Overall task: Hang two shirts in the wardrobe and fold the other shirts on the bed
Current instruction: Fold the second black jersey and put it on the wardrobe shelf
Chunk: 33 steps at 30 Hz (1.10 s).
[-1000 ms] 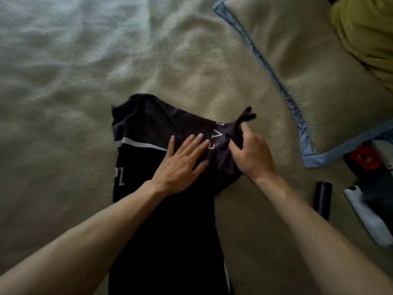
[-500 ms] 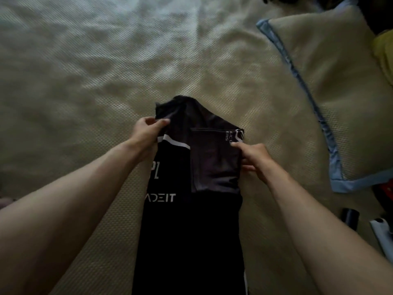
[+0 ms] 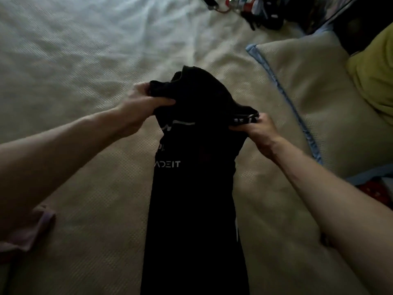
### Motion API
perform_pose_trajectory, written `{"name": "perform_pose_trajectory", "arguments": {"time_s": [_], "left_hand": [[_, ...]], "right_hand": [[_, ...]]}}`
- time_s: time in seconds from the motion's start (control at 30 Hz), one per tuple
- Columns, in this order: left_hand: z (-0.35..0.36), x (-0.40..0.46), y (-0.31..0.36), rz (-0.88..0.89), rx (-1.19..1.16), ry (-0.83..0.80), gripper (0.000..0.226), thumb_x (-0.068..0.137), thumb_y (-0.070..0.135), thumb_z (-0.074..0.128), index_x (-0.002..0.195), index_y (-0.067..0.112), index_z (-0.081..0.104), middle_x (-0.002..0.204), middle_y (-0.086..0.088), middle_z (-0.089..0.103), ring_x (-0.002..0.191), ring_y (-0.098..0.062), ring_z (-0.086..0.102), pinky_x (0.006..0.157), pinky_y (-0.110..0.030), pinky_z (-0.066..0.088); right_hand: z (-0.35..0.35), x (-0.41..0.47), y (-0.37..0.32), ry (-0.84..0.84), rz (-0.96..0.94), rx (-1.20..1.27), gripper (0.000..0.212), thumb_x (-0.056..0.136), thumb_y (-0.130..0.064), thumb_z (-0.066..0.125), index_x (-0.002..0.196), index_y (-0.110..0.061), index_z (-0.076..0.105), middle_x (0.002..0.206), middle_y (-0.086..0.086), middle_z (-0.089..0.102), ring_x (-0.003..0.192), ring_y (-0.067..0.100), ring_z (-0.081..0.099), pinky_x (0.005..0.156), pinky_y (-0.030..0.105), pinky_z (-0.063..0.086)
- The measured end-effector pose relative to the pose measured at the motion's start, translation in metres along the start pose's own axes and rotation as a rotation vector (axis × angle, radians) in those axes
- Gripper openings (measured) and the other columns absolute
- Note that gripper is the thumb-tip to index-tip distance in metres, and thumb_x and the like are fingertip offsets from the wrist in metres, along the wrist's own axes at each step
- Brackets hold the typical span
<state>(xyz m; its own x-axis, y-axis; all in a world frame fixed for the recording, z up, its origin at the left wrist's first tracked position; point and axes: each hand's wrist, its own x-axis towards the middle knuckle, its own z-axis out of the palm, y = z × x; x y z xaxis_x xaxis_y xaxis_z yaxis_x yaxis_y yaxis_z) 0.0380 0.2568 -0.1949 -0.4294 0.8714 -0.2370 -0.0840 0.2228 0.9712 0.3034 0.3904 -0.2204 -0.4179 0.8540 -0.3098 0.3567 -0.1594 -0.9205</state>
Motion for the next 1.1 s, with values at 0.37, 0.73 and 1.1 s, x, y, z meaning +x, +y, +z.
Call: {"name": "perform_pose_trajectory", "arguments": {"time_s": [0.37, 0.73, 1.1], "left_hand": [[0.001, -0.303, -0.128, 0.366, 1.302, -1.064, 0.05, 0.088, 0.024, 0.055, 0.137, 0.035, 0.054, 0.133, 0.005, 0.061, 0.11, -0.018, 0.065, 0.094, -0.028, 0.041], [0.022, -0.183, -0.144, 0.073, 1.3, -0.401, 0.067, 0.083, 0.035, 0.069, 0.142, 0.018, 0.045, 0.139, -0.009, 0.051, 0.123, -0.032, 0.052, 0.101, -0.048, 0.045], [0.02, -0.123, -0.148, -0.075, 1.235, -0.583, 0.043, 0.083, 0.035, 0.076, 0.118, 0.017, 0.06, 0.115, -0.005, 0.064, 0.11, -0.031, 0.061, 0.087, -0.043, 0.052]], "right_hand": [[-0.021, -0.253, 0.114, -0.649, -0.394, -1.164, 0.023, 0.08, -0.024, 0.048, 0.099, -0.019, 0.06, 0.112, 0.006, 0.06, 0.102, 0.031, 0.062, 0.086, 0.043, 0.05], [0.025, -0.163, 0.123, -0.313, -0.189, -1.127, 0.074, 0.082, -0.041, 0.07, 0.145, -0.014, 0.041, 0.146, 0.006, 0.048, 0.136, 0.027, 0.044, 0.115, 0.046, 0.035], [0.018, -0.159, 0.103, -0.53, -0.088, -1.025, 0.019, 0.073, -0.028, 0.076, 0.082, -0.021, 0.062, 0.08, -0.004, 0.065, 0.075, 0.017, 0.064, 0.06, 0.029, 0.047]]}}
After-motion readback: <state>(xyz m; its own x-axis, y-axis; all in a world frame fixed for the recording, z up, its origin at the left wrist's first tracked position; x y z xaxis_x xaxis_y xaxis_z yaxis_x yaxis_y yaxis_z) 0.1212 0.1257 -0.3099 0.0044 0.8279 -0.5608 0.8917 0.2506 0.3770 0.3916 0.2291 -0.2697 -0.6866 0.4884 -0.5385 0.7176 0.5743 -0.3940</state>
